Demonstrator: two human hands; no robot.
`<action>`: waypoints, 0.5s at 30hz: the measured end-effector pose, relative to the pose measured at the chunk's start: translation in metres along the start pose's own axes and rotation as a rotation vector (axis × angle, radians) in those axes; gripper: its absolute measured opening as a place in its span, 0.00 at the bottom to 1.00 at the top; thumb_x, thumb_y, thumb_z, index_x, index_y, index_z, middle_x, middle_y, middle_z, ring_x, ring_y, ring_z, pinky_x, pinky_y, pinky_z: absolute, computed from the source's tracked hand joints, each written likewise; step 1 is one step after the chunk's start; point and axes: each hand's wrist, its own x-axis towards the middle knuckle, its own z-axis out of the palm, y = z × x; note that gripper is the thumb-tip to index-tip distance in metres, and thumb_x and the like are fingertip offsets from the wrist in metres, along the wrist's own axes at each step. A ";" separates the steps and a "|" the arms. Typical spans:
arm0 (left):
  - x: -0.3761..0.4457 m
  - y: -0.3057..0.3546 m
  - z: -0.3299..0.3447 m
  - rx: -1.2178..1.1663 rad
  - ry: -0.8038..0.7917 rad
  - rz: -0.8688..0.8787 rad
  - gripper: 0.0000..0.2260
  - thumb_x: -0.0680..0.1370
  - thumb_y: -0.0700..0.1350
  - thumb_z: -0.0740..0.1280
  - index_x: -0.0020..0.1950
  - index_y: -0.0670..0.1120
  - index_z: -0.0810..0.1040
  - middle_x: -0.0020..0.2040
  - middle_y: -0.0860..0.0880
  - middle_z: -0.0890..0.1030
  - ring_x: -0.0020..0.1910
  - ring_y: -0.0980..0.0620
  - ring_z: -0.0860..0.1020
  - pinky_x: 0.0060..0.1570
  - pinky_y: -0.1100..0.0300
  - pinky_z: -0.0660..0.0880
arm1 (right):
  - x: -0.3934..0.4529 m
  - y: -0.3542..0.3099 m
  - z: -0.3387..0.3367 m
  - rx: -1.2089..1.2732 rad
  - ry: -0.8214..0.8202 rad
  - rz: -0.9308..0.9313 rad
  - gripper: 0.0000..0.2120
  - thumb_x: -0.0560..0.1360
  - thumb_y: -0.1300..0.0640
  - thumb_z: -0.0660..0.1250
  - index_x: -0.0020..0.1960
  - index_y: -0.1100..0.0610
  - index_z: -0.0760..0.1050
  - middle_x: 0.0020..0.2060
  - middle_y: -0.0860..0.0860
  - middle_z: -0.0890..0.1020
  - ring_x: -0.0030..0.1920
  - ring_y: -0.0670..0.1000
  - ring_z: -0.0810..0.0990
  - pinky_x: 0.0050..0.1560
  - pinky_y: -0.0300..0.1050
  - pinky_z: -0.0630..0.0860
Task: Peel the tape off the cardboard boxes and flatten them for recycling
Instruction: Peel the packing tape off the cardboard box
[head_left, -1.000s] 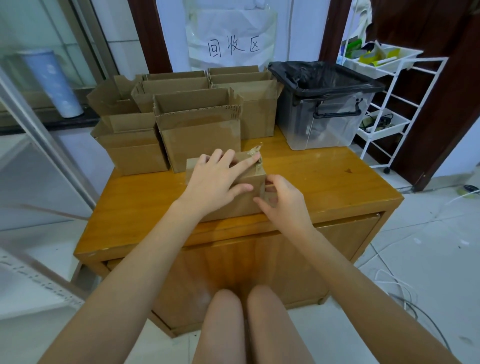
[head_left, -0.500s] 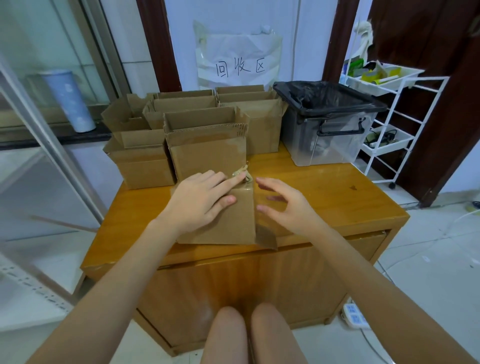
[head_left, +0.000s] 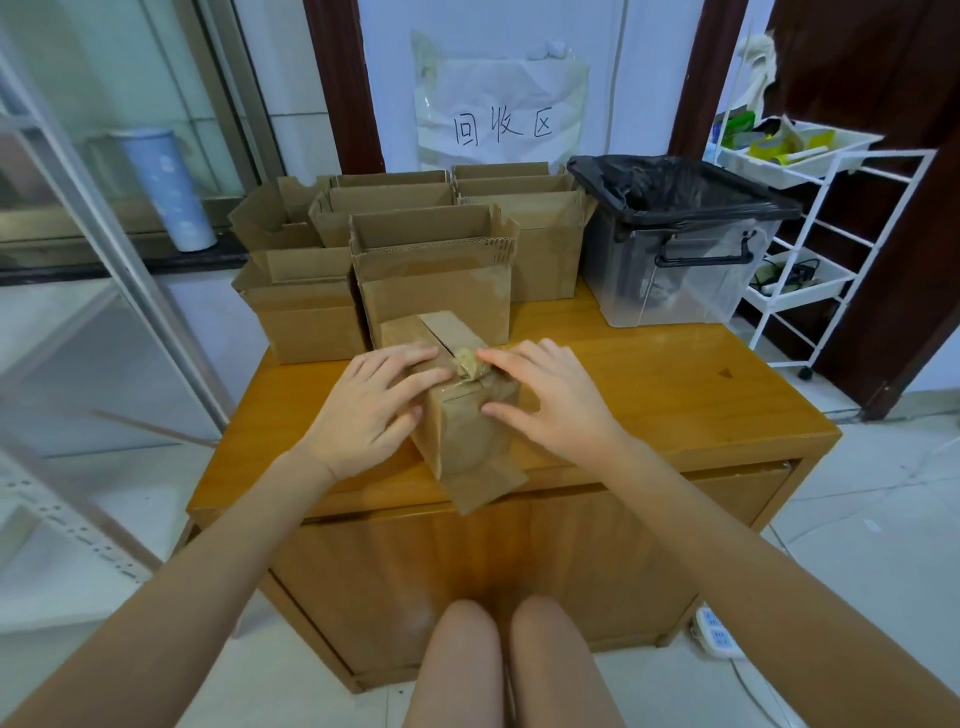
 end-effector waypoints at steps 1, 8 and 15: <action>-0.003 0.001 0.001 -0.081 -0.005 -0.045 0.19 0.79 0.48 0.56 0.69 0.52 0.69 0.70 0.49 0.70 0.72 0.50 0.64 0.68 0.52 0.62 | 0.001 -0.001 0.002 -0.052 0.008 -0.034 0.26 0.74 0.42 0.64 0.69 0.52 0.71 0.49 0.48 0.77 0.48 0.48 0.69 0.46 0.43 0.65; -0.007 0.011 -0.012 -0.501 -0.115 -0.301 0.24 0.73 0.64 0.61 0.65 0.54 0.70 0.73 0.60 0.62 0.75 0.64 0.51 0.71 0.58 0.56 | 0.011 -0.011 0.000 -0.118 -0.018 -0.176 0.27 0.72 0.50 0.71 0.69 0.57 0.71 0.45 0.52 0.76 0.45 0.51 0.70 0.45 0.46 0.68; -0.003 0.014 -0.017 -0.505 -0.082 -0.350 0.16 0.72 0.51 0.73 0.57 0.56 0.72 0.72 0.57 0.67 0.75 0.61 0.57 0.72 0.51 0.61 | 0.015 0.000 -0.027 0.068 -0.178 -0.249 0.29 0.71 0.61 0.73 0.70 0.58 0.69 0.53 0.51 0.80 0.51 0.51 0.76 0.54 0.45 0.74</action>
